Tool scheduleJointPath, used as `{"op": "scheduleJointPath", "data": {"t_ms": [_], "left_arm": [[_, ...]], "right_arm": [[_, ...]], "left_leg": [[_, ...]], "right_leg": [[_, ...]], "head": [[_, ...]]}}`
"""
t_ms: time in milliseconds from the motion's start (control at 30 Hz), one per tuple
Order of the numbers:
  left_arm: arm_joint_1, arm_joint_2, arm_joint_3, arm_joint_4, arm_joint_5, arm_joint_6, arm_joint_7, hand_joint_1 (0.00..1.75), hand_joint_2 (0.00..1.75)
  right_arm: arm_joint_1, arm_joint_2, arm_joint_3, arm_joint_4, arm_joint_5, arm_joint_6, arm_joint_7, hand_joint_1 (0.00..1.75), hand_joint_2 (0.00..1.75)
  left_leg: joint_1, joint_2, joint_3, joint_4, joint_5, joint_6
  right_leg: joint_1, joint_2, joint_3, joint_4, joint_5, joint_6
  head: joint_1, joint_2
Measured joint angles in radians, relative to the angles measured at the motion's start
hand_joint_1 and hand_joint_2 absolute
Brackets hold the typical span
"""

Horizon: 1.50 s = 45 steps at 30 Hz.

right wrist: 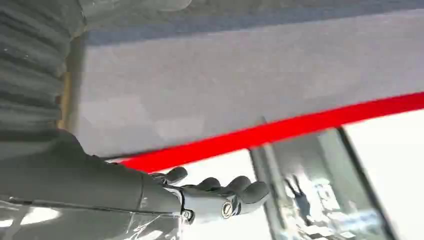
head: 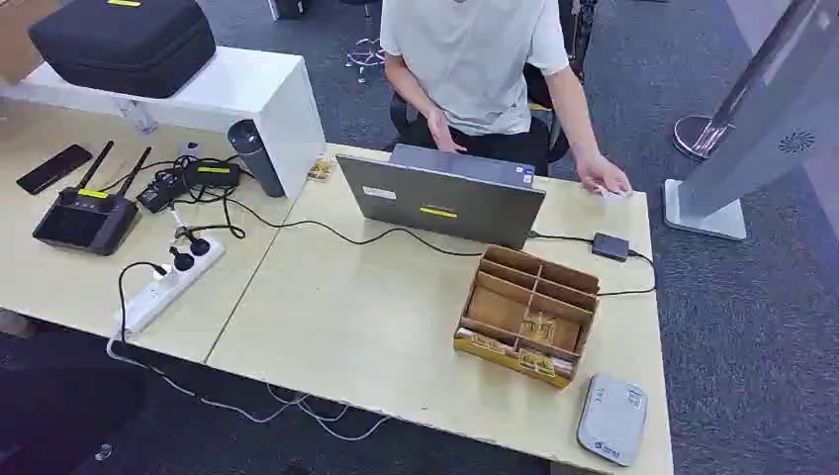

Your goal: Pass the card to the sensor for recognition and then transmit it.

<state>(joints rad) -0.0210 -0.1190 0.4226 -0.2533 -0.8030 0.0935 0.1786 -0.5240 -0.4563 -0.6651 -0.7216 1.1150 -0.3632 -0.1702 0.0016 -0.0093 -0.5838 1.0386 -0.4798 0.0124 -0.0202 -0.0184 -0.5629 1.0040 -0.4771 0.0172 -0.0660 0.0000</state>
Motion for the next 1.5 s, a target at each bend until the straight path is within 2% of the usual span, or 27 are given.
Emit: {"op": "scheduleJointPath", "data": {"t_ms": [300,333,400,433,567,767,933,1067,1500], "left_arm": [[-0.006,-0.008,0.019,0.002,-0.032,0.002,-0.045,0.0,1.75],[-0.006,-0.009,0.021,0.002,-0.035,0.002,-0.047,0.0,0.0],[-0.008,-0.01,0.03,0.003,-0.043,0.0,-0.058,0.0,0.0],[-0.01,-0.011,0.035,0.004,-0.044,-0.005,-0.063,0.0,1.75],[-0.017,-0.014,0.06,0.006,-0.041,-0.052,-0.079,0.0,1.75],[-0.023,-0.019,0.104,0.008,-0.022,-0.155,-0.097,0.0,1.75],[-0.028,-0.019,0.144,0.013,-0.002,-0.258,-0.106,0.0,1.75],[-0.03,-0.019,0.165,0.015,0.013,-0.314,-0.106,0.0,1.75],[-0.033,-0.019,0.208,0.017,0.021,-0.337,-0.104,0.0,1.75]], "right_arm": [[-0.037,0.108,0.252,-0.188,0.077,0.026,0.066,0.0,1.75],[-0.042,0.12,0.279,-0.206,0.086,0.029,0.074,0.0,1.75],[-0.054,0.151,0.339,-0.241,0.103,0.036,0.09,0.0,1.75],[-0.062,0.168,0.371,-0.255,0.112,0.038,0.099,0.0,1.75],[-0.098,0.232,0.482,-0.291,0.137,0.047,0.121,0.0,1.75],[-0.148,0.337,0.64,-0.335,0.145,0.055,0.156,0.0,1.75],[-0.178,0.402,0.75,-0.36,0.131,0.069,0.179,0.0,1.75],[-0.194,0.427,0.79,-0.364,0.114,0.076,0.18,0.0,1.75],[-0.203,0.448,0.821,-0.366,0.104,0.076,0.178,0.0,1.75]], "left_leg": [[0.0,-0.001,0.0,0.0,0.002,-0.002],[0.0,-0.001,0.0,0.0,0.002,-0.002],[0.0,-0.001,0.0,0.0,0.002,-0.002],[0.001,-0.001,0.0,0.0,0.002,-0.002],[0.001,-0.001,0.0,0.0,0.003,-0.003],[0.002,-0.001,0.0,0.0,0.003,-0.004],[0.002,0.0,0.0,0.0,0.003,-0.004],[0.002,0.0,0.0,0.0,0.003,-0.004],[0.002,0.0,0.0,0.0,0.003,-0.004]], "right_leg": [[0.0,-0.001,0.0,0.0,0.0,0.0],[0.0,-0.001,0.0,0.0,0.0,0.0],[0.0,0.0,0.0,0.001,0.001,-0.001],[0.001,0.0,0.0,0.001,0.001,-0.001],[0.001,-0.001,0.0,0.001,0.001,-0.001],[0.002,0.0,-0.001,0.001,0.001,-0.002],[0.002,0.001,-0.002,0.001,0.002,-0.002],[0.002,0.001,-0.002,0.001,0.002,-0.002],[0.002,0.001,-0.002,0.001,0.002,-0.003]], "head": [[0.001,0.0],[0.0,0.0],[0.0,0.0],[0.0,0.0],[0.0,0.0],[0.0,0.0],[0.0,0.0],[0.0,0.0],[0.0,0.0]]}}
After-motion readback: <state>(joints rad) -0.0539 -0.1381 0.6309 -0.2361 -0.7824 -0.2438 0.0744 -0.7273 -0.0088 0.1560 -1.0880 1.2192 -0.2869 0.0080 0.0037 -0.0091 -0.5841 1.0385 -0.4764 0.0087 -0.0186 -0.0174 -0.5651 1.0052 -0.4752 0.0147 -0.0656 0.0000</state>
